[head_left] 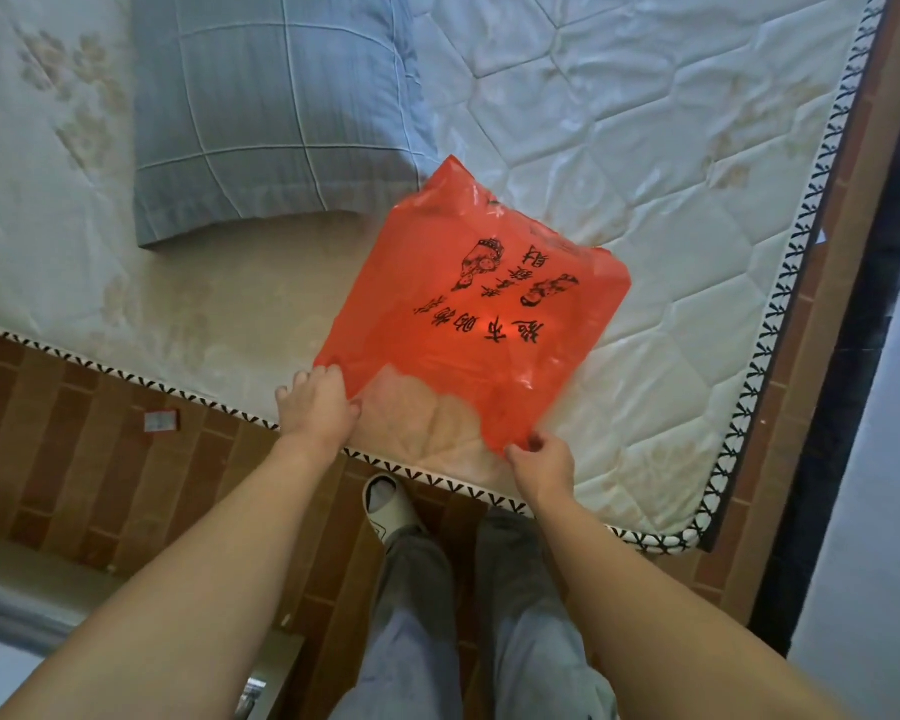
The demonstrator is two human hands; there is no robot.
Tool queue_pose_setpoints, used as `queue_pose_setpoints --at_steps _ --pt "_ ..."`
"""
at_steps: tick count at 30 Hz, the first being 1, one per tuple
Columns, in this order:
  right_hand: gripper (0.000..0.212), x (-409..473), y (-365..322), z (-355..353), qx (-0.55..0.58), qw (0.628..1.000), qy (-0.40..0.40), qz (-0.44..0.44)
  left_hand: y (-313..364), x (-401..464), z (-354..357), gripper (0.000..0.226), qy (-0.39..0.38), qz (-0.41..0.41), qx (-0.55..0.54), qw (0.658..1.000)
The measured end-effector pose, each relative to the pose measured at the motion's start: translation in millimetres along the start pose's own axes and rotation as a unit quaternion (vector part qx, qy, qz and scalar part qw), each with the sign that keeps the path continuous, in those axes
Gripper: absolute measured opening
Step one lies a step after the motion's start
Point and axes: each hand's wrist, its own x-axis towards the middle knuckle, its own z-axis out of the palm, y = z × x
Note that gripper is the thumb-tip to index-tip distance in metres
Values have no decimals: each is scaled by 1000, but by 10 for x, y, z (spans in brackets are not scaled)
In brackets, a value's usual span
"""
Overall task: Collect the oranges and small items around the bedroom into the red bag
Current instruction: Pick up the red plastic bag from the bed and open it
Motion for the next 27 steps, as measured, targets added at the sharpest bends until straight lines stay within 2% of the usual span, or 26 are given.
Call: queue_pose_setpoints --at_steps 3,9,12,19,25,27 --pt "6 -52 -29 -101 4 999 35 -6 -14 -87 -34 13 24 -5 -13 1000" --pt "18 -391 -261 -491 56 991 102 -62 -21 -547 -423 4 124 28 -128 984" --pt "14 -642 -455 -697 78 984 114 -110 -3 -834 -704 4 168 36 -174 970" --pt "10 -1497 -1100 -1188 141 960 104 -220 51 -1579 -1635 5 260 53 -300 916" --pt "4 -2413 -1789 -1562 191 919 97 -331 -130 -2248 -2529 3 341 72 -351 869" --pt "3 -2711 -1988 -1610 174 911 83 -365 -242 -2447 -2770 6 377 83 -354 852"
